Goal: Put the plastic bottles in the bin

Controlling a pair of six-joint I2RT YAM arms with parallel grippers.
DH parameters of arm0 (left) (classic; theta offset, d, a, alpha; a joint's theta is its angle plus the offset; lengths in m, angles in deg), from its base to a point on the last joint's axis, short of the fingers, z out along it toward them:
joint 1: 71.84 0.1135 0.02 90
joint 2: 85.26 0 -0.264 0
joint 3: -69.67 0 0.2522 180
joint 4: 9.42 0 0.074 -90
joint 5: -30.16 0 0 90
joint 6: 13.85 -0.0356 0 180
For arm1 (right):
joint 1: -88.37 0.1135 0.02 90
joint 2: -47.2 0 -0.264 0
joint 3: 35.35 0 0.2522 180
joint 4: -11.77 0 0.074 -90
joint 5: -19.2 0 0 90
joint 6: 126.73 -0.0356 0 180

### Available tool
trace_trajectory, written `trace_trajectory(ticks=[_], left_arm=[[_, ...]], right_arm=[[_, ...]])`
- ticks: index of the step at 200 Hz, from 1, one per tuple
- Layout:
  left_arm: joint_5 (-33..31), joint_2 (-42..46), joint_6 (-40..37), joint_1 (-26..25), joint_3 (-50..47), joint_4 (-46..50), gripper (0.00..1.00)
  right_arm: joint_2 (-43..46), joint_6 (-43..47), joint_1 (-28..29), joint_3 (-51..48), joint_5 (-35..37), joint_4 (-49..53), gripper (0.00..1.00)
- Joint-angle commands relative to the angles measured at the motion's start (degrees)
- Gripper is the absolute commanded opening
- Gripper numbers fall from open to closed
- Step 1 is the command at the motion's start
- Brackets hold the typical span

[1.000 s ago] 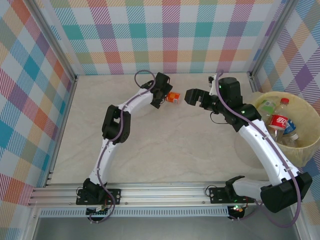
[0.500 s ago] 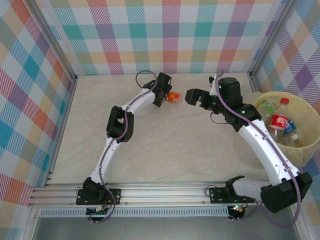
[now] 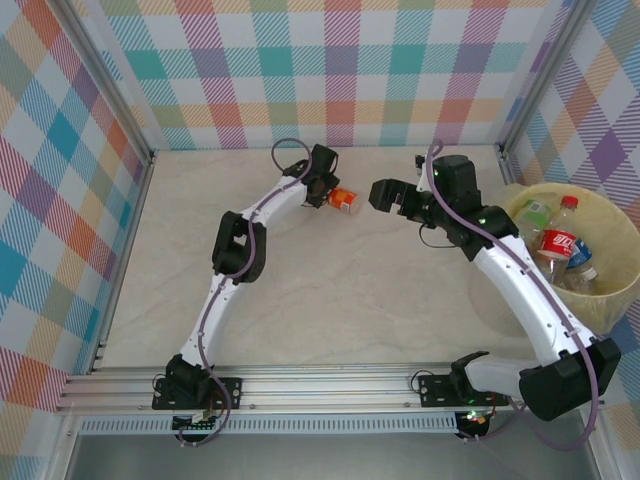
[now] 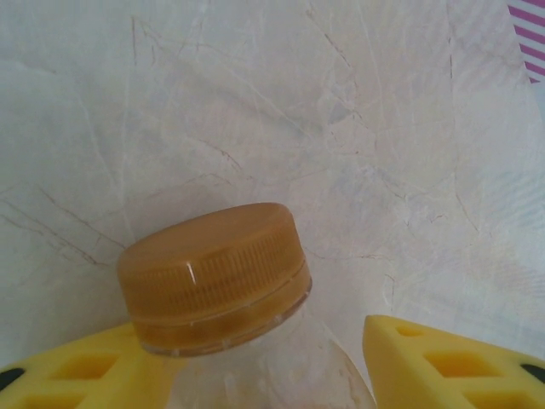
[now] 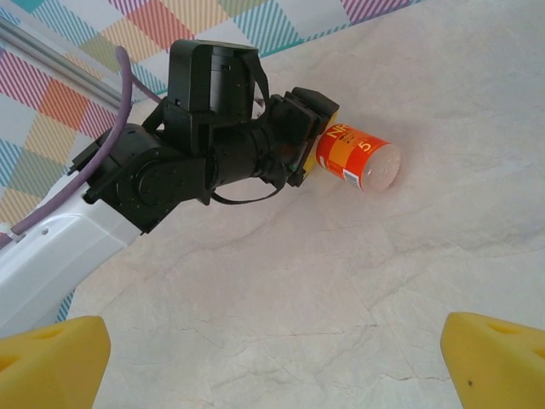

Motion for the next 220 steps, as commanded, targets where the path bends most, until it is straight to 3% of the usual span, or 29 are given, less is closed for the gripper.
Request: trace_trajectory(ticks=[1,81,132,163,220], left_arm=[[0.53,4.44,-5.56,0.79,-1.33,1.60,0.53],[6.54,26.27,-11.10,-0.07,-24.35,-7.59,0.51],[9.31,43.42,-18.85,-2.70,-40.74,-16.01,0.51],[15.54,48.45,-22.25,-3.29,-44.18,-20.39,0.51],[24.09,52.78,-25.60,-4.20,-47.12,-24.77,0.51]], right_arm=[[-0.15,-0.05,0.40,-0.76,-0.94,-0.80,1.00],[-0.75,-3.20,0.50,-4.62,-4.57,-1.89,1.00],[-4.78,-3.78,0.80,-4.63,-13.14,-5.05,1.00],[-8.01,-2.74,3.49,-4.28,-21.02,-11.15,1.00],[-11.10,-4.96,7.09,-3.48,-16.55,-17.55,1.00]])
